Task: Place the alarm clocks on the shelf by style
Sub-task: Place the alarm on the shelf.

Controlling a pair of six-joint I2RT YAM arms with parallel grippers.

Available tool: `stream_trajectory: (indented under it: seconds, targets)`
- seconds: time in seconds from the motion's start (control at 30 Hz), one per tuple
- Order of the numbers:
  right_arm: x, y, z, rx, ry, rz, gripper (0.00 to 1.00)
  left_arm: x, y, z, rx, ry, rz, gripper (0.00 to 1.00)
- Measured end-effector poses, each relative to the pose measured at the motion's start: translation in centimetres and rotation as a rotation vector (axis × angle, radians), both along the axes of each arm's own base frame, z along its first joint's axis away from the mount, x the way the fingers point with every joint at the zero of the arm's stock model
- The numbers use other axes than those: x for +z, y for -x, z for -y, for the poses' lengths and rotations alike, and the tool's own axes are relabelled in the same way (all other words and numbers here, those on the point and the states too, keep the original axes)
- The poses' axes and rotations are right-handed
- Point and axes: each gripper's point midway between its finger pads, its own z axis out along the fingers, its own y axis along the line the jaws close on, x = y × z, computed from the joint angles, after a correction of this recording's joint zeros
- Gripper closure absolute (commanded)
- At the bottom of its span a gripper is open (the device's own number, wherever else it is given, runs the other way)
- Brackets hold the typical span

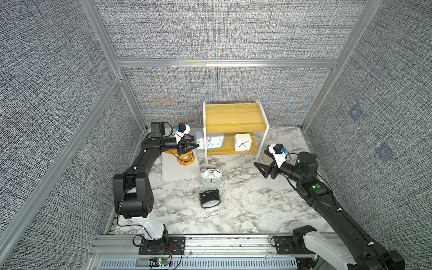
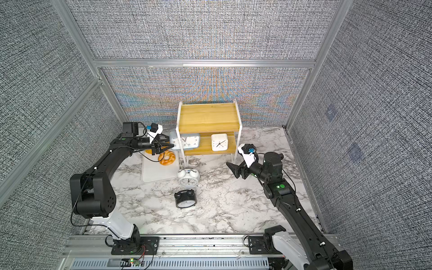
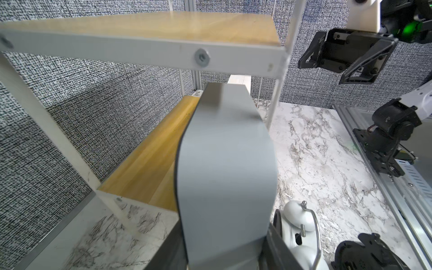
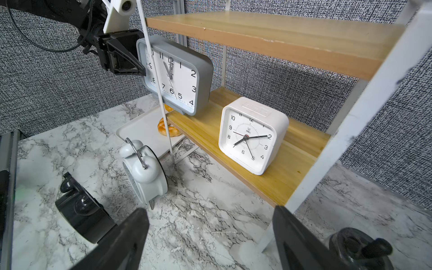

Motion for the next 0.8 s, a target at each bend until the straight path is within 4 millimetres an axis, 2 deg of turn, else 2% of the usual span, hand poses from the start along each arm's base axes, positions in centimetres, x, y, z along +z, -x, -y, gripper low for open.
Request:
stream_trajectory:
  seconds: [0.8]
  targets:
    - [-0.6,-0.1,0.1,-0.007,0.007,-0.022,0.13,-2.1,-1.6,3.4,-0.124,0.039,-0.009,0.74]
